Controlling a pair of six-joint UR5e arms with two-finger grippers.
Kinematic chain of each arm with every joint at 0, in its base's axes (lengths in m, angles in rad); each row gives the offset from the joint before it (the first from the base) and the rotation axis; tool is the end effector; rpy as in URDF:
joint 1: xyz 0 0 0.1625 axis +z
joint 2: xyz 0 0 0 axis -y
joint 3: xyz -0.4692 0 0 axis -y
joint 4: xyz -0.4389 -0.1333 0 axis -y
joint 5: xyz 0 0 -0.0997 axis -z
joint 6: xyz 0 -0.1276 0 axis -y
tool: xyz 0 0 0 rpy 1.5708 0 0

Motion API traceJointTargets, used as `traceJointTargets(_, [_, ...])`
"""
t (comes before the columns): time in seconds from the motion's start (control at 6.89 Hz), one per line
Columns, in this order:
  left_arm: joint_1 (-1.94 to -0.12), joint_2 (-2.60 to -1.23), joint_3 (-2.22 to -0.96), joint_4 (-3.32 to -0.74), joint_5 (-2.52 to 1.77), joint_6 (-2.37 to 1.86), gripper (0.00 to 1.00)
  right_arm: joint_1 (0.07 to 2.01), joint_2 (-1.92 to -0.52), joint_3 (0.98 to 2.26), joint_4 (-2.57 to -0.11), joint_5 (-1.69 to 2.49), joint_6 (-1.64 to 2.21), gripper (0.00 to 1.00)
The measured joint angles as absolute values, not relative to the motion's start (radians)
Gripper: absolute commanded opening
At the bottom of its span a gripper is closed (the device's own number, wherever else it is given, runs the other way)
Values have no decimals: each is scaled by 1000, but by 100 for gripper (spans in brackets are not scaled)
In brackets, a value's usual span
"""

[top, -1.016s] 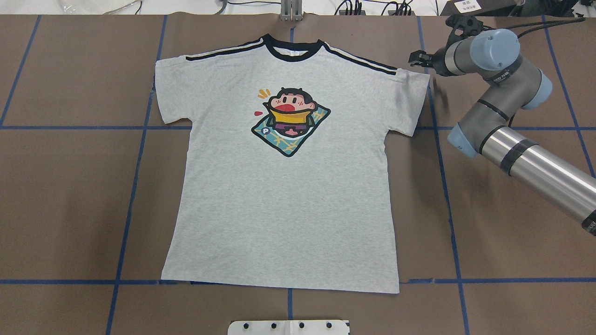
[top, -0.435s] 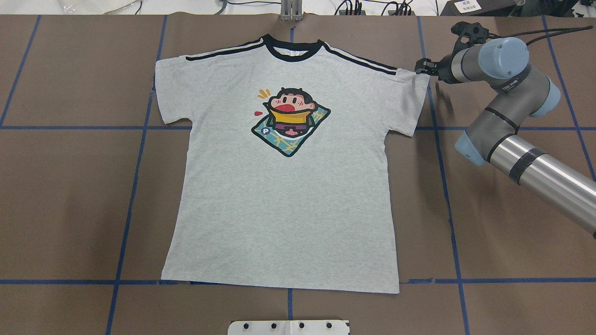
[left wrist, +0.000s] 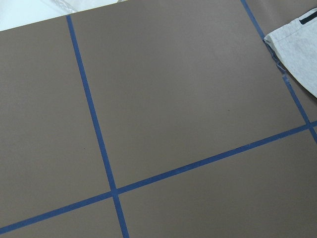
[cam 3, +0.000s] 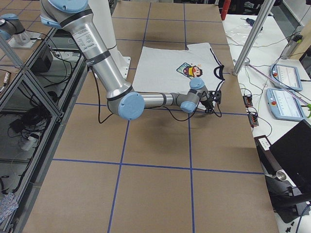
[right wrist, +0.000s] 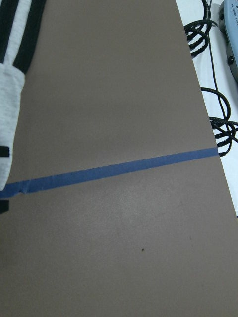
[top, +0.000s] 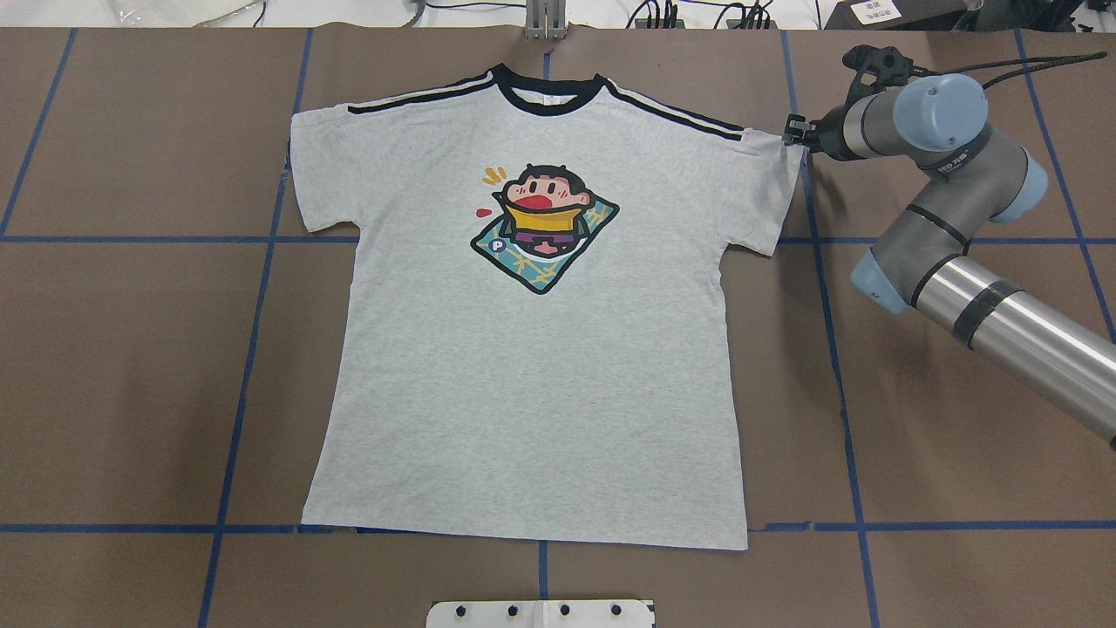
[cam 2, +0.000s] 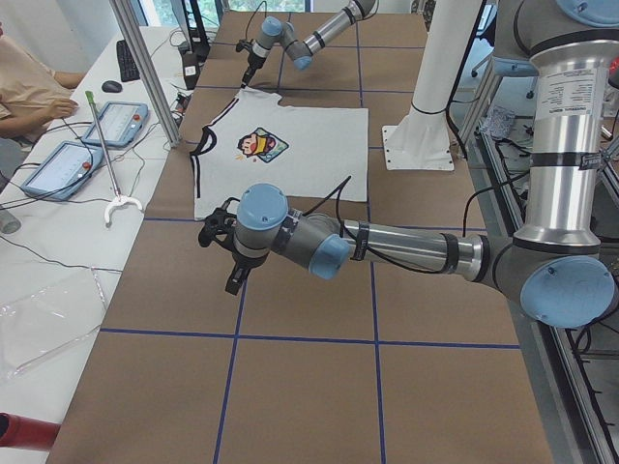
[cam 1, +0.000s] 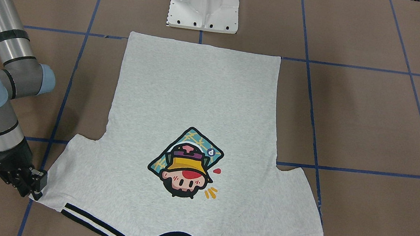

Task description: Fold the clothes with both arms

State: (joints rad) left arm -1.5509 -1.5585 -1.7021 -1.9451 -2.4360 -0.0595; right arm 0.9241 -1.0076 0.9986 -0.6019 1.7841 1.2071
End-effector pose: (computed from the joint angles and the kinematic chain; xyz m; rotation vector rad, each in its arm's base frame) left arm -0.0251 -0.5576 0.6052 0.4276 0.8642 0.1768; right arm -0.4266 -0.7414 0.5530 0.4198 -0.8893 0.4126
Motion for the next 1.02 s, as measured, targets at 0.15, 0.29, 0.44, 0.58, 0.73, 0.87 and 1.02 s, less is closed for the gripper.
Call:
traceJointTargets(0.15, [-1551,-1559,-1701,-1945,-2436,-58,100,925,-1006,1000,-602,1806,1207,0])
traceJointTargets(0.29, [-1551,-1559,-1700,-1945,-2435,-57,100,927,-1004,1002,-601,1825,1207,0])
traceJointTargets(0.44, [-1551,-1559,-1700,-1945,-2435,-57,100,927,-1001,1013,-602,1834,1208,0])
traceJointTargets(0.58, [-1551,-1559,-1701,-1945,-2434,-58,100,925,-996,1043,-604,1839,1216,0])
traceJointTargets(0.73, [-1551,-1559,-1703,-1945,-2435,-59,100,912,-980,1087,-614,1841,1261,0])
traceJointTargets(0.87, [-1551,-1558,-1704,-1945,-2435,-59,100,884,-943,1119,-650,1838,1330,0])
traceJointTargets(1.02, [-1551,-1558,-1706,-1945,-2436,-60,100,853,-887,1129,-727,1821,1373,0])
